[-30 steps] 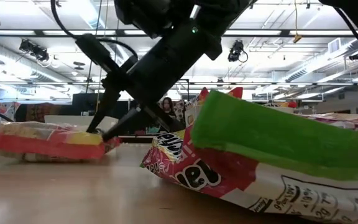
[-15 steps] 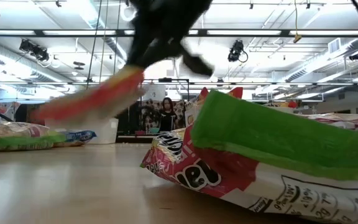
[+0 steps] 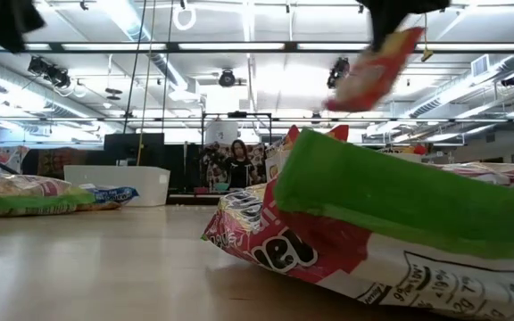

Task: Sort Maruchan noodles
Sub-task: Put the orange noodle pack into the middle white bin

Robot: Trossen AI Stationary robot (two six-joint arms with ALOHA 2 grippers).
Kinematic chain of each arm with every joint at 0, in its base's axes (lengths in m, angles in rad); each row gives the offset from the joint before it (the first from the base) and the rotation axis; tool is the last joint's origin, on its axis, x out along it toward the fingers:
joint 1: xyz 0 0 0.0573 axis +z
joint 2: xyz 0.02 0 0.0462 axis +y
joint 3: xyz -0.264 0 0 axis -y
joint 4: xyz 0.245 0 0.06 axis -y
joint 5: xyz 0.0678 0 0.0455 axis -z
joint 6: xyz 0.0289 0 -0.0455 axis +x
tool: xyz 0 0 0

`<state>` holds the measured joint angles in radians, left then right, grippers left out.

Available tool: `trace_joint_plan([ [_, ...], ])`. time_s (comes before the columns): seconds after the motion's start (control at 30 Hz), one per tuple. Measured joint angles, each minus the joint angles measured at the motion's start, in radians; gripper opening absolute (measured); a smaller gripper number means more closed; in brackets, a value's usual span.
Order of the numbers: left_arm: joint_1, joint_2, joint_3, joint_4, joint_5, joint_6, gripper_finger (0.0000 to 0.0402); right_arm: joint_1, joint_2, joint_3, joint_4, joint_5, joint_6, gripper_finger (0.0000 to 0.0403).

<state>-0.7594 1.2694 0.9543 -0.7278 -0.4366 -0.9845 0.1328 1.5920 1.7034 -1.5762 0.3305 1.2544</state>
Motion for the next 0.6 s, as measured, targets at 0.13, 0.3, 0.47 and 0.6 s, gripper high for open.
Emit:
trace_joint_plan([
  [0.13, 0.139, 0.0, 0.0, 0.0, 0.059, 0.094, 0.0176, -0.054, -0.041, -0.052, 0.042, -0.019, -0.066, 0.0002],
  [0.3, 0.319, 0.015, 0.0, 0.036, 0.074, 0.297, 0.0176, -0.116, -0.04, -0.154, 0.044, -0.05, -0.132, 0.0002],
  [0.47, 0.456, 0.09, 0.0, 0.149, 0.105, 0.54, 0.0176, -0.14, -0.04, -0.264, 0.154, -0.087, -0.179, 0.0003],
  [0.6, 0.537, 0.182, 0.0, 0.249, 0.139, 0.657, 0.0176, -0.143, -0.04, -0.301, 0.285, -0.111, -0.184, 0.0003],
])
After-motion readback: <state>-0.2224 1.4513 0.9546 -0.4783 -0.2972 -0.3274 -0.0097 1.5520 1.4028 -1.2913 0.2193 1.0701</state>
